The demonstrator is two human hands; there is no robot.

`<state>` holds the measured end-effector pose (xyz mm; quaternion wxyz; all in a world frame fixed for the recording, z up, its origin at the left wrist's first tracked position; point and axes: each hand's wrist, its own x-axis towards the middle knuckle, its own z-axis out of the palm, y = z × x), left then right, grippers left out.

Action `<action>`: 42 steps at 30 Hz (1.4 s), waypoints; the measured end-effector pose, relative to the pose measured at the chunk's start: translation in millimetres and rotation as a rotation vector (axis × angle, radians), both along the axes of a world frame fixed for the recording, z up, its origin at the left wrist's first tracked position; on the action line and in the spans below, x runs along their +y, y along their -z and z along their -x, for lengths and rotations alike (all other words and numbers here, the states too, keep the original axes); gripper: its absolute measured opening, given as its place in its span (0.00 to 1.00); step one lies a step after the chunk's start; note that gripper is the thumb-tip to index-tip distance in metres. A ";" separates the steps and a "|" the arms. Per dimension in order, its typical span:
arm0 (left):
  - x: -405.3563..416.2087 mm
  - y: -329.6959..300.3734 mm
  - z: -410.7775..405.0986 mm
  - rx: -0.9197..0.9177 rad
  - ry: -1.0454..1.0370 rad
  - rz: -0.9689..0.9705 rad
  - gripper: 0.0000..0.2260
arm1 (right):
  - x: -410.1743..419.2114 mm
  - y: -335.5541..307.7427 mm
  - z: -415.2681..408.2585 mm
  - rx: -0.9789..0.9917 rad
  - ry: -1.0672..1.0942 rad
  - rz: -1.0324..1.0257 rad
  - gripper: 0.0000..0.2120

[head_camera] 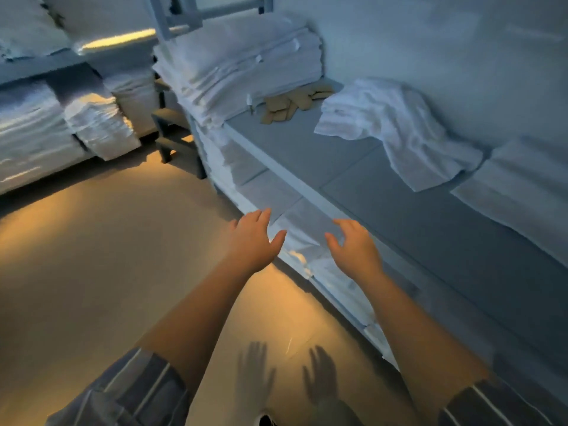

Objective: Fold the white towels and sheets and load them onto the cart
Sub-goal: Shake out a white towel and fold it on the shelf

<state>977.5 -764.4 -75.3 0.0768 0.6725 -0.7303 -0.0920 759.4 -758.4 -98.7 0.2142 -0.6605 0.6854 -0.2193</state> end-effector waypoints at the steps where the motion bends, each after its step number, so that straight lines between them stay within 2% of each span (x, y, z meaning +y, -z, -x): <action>1: -16.2 0.0 3.6 0.004 0.042 0.004 0.29 | -6.8 -0.6 1.5 0.002 0.040 0.005 0.21; 9: -127.6 12.9 53.6 0.053 0.313 0.044 0.28 | -62.7 11.6 30.9 0.017 0.303 0.009 0.21; 16: -228.4 14.3 85.6 0.035 0.418 0.043 0.27 | -136.6 20.4 54.4 0.035 0.480 -0.131 0.23; 20: -274.7 6.6 99.7 0.019 0.460 0.028 0.28 | -171.6 12.4 62.0 0.060 0.551 -0.129 0.22; 25: -310.9 3.3 116.9 0.003 0.532 -0.040 0.29 | -188.2 3.7 70.6 0.076 0.594 -0.078 0.22; 35: -357.4 5.1 155.1 0.072 0.742 0.056 0.29 | -207.0 0.4 75.2 0.090 0.743 -0.011 0.17; 42: -404.0 11.3 155.9 0.080 0.836 0.050 0.29 | -233.3 0.3 59.8 0.060 0.844 0.003 0.21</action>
